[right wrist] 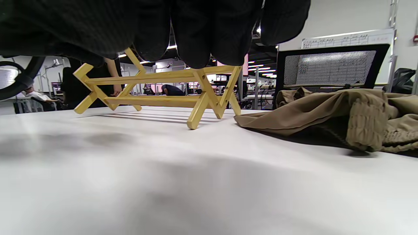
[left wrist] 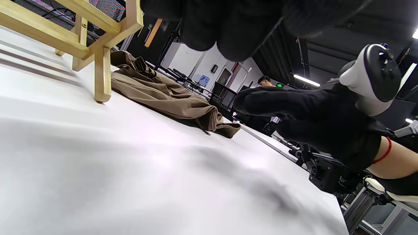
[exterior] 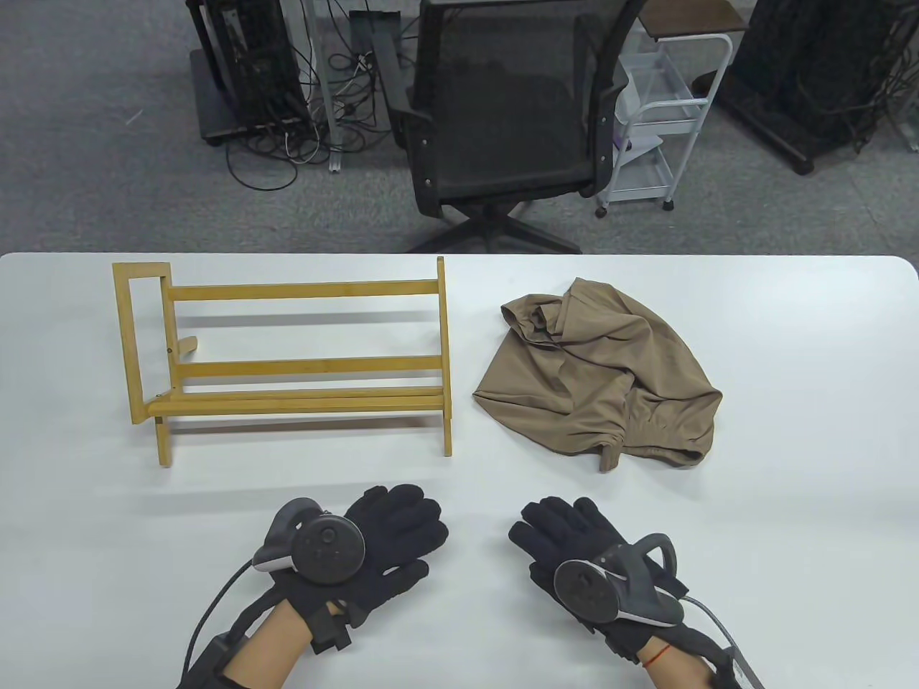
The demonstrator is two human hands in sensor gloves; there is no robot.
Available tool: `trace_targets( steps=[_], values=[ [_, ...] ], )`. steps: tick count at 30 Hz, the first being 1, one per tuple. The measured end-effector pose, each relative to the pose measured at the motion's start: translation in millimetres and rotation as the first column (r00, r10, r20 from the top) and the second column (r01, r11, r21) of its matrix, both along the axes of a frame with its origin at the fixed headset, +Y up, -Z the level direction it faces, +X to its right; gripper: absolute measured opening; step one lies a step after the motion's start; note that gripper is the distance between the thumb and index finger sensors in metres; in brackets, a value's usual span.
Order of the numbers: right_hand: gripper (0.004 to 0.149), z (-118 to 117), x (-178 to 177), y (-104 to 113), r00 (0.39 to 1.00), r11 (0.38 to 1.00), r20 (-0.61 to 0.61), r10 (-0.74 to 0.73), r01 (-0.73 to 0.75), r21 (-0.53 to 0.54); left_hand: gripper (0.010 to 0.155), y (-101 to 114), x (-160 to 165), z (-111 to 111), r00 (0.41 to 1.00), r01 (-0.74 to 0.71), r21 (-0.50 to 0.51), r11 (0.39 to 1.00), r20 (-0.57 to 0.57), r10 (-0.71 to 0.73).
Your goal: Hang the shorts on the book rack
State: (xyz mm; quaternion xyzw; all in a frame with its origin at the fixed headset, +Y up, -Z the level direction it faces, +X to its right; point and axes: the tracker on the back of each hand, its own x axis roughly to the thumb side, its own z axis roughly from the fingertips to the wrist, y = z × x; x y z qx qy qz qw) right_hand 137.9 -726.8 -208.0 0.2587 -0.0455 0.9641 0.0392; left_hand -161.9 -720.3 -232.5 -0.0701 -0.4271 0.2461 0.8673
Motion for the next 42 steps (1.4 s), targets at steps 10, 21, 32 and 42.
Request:
trace_targets(
  steps=[10,21,32,42],
  values=[
    [0.056,-21,26,6,0.987,0.999,0.159,-0.009,0.001,0.051,0.059,0,0,0,1.0,0.0,-0.001,1.0,-0.002,0.0],
    [0.056,-42,55,11,0.962,0.996,0.273,-0.032,0.009,0.085,0.059,1,-1,-1,1.0,-0.011,0.009,1.0,0.005,0.011],
    [0.058,-79,79,18,0.899,0.998,0.436,-0.047,0.028,0.051,0.059,1,-2,-1,1.0,-0.02,0.015,1.0,0.003,0.02],
    [0.063,-114,102,3,0.82,0.995,0.571,-0.032,0.077,-0.056,0.059,2,-3,-3,1.0,-0.029,0.011,1.0,0.002,0.029]
  ],
)
